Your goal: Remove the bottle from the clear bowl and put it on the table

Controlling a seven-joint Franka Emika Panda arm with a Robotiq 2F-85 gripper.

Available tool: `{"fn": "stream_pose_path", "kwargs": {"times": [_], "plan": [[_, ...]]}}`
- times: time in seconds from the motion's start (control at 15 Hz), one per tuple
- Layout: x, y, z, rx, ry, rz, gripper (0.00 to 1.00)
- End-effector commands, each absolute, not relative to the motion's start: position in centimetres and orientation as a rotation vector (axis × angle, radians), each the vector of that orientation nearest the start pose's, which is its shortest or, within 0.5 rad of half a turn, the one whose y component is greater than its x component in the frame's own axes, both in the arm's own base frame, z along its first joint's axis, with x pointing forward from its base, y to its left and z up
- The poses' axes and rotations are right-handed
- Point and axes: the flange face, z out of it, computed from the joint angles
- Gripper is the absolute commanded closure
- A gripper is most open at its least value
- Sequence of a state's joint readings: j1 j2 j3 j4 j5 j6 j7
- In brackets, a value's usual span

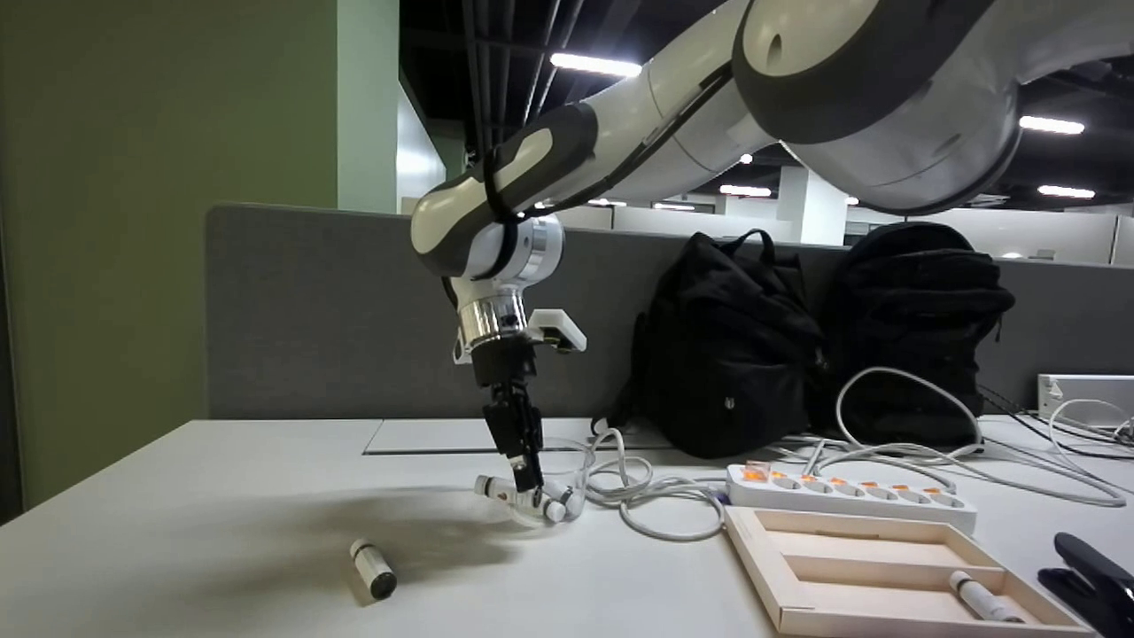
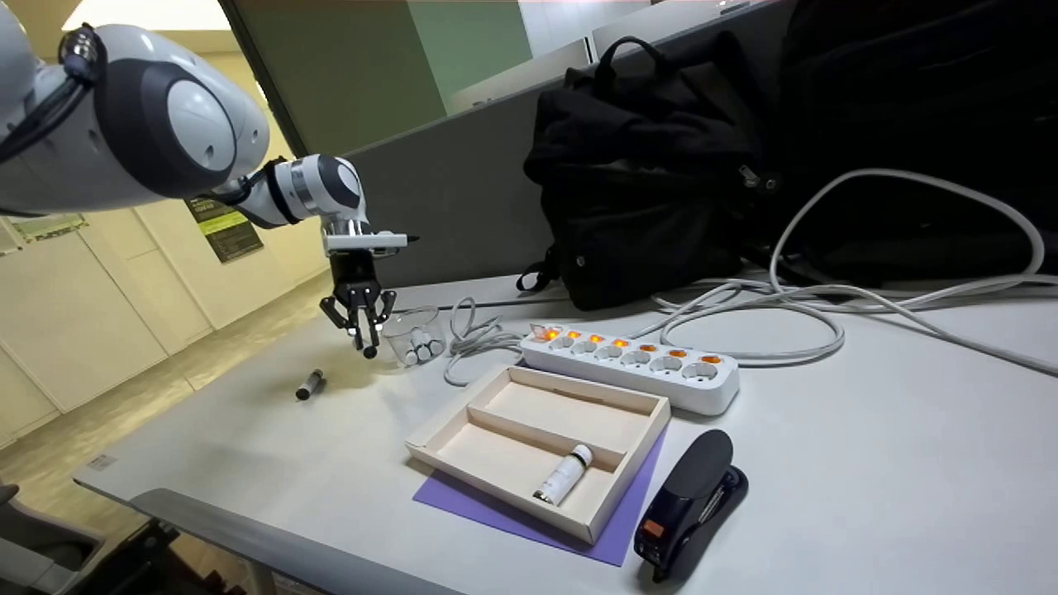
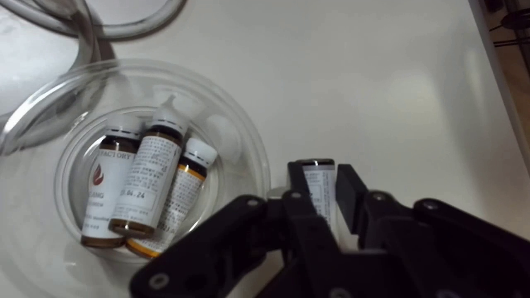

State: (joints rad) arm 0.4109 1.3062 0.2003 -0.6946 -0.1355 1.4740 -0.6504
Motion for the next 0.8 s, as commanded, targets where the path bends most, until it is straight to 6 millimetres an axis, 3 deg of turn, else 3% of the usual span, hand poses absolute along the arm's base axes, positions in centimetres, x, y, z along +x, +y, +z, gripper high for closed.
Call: {"fn": "stream_pose_path", "kwargs": {"times": [0.0, 0.4, 0.73], "plan": [[65.1, 36.6, 14.8, -2.467, -1.689, 0.700, 0.94], [63.3, 39.8, 12.7, -2.401, -1.822, 0.696, 0.94], [62.6, 39.2, 8.9, -2.412, -1.848, 0.755, 0.94]]}}
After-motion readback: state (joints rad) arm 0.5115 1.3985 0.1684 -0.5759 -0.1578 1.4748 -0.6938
